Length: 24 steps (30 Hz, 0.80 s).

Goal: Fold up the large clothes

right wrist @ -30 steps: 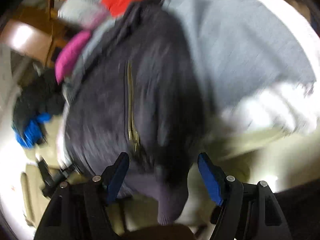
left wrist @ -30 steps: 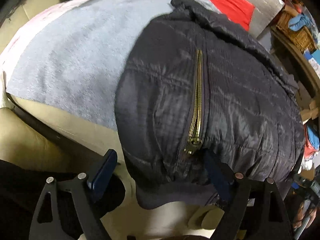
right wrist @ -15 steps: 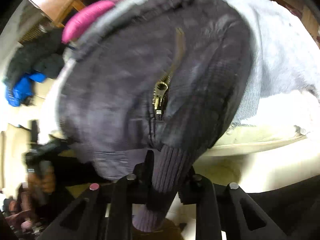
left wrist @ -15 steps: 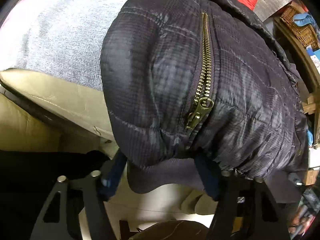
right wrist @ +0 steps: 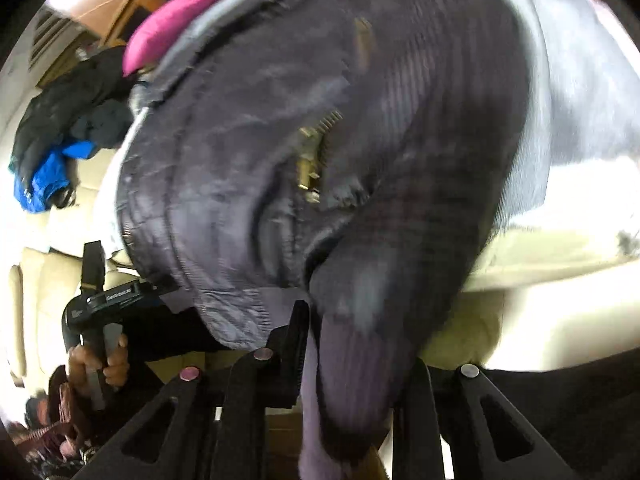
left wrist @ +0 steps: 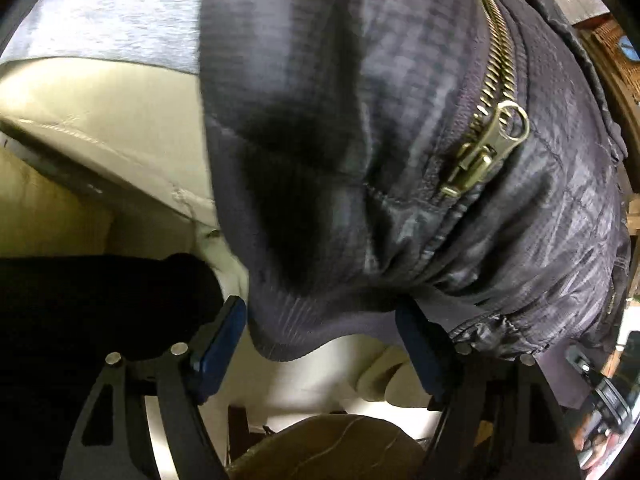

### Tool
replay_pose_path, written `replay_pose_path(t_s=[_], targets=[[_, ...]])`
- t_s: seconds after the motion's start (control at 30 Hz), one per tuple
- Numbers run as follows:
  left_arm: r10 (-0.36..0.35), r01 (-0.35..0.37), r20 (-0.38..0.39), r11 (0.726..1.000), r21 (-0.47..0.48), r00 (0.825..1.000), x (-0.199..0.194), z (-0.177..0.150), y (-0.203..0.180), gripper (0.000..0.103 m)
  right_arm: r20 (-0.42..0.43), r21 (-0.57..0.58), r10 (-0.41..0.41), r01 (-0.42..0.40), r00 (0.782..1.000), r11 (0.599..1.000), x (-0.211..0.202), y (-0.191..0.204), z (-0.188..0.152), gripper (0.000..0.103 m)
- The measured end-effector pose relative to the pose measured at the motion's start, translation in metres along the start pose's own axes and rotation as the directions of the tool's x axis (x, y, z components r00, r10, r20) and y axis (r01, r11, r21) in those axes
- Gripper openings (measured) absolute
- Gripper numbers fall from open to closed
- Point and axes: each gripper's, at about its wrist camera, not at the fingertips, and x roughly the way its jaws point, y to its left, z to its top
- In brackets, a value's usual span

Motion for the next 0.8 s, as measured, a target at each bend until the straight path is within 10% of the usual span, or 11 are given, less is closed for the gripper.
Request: replay_pose_path(t_s=[0.2,0.5,0.8], targets=[[-0.079,0.079,0.037,0.997,0.014,0.996,-0.010,-0.002,-0.006,0.010,-0.047,-0.003,0.036,-0.037,0.998,0.999,0.018,-0.003,-0.003,0.030],[-0.178,0.166,0.122,0.981,0.098,0.977,-0.058,-0.027,-0.030,0.008,0.001,-0.192,0.110,-0.108,0.994,0.975,-0.039,0.048,-0.022,0.020],[-0.290,0.265,0.184,0.953,0.148,0.939,-0.131,-0.012,-0.031,0.008,0.269,-0.311,0.161,-0.072,0.950,0.948,-0.115,0.074,-0.013,0.013]])
